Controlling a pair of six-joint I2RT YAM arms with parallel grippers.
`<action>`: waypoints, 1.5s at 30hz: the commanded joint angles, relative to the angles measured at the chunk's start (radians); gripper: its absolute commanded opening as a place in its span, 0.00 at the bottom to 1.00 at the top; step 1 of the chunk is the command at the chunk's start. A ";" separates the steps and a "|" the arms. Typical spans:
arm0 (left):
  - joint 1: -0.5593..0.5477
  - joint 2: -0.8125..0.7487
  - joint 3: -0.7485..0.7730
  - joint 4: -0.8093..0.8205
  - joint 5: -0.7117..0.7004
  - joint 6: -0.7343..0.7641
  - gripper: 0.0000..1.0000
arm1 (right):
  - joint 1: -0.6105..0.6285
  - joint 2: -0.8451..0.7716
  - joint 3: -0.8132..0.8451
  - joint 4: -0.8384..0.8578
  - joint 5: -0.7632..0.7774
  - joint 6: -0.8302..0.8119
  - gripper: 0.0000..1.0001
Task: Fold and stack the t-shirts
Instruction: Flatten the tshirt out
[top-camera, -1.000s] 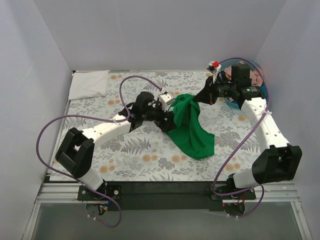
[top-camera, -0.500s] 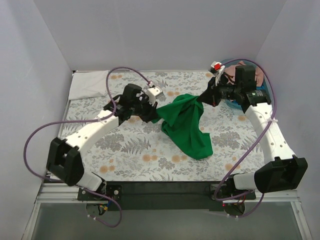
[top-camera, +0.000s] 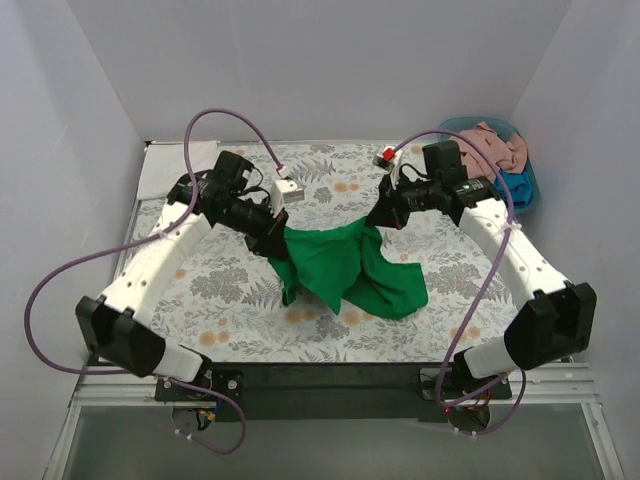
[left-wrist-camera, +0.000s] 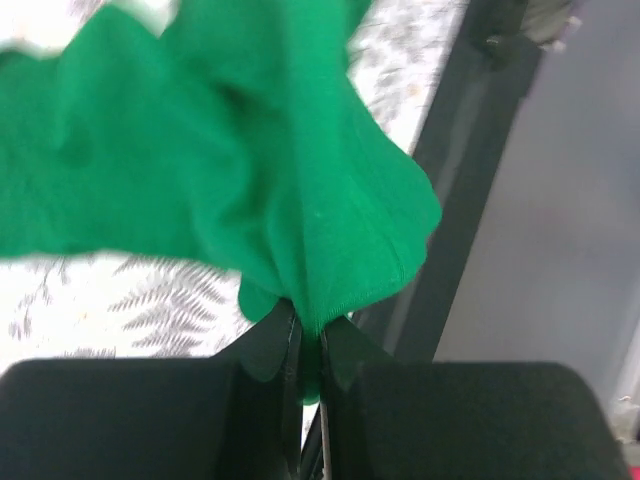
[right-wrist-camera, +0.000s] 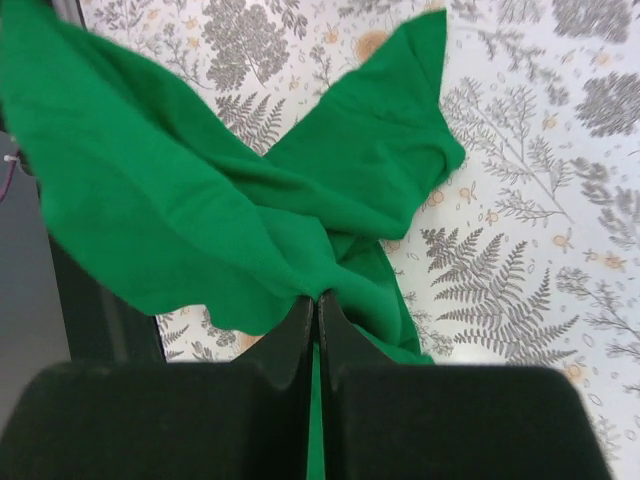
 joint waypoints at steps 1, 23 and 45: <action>0.201 0.138 -0.010 -0.111 0.064 0.112 0.00 | 0.017 0.116 0.041 0.002 0.012 -0.008 0.01; 0.536 0.382 -0.008 0.133 0.057 0.107 0.41 | -0.178 0.236 -0.137 -0.095 0.441 -0.247 0.43; 0.230 0.107 -0.358 0.295 -0.104 0.213 0.50 | -0.177 0.334 -0.290 -0.010 0.550 -0.362 0.32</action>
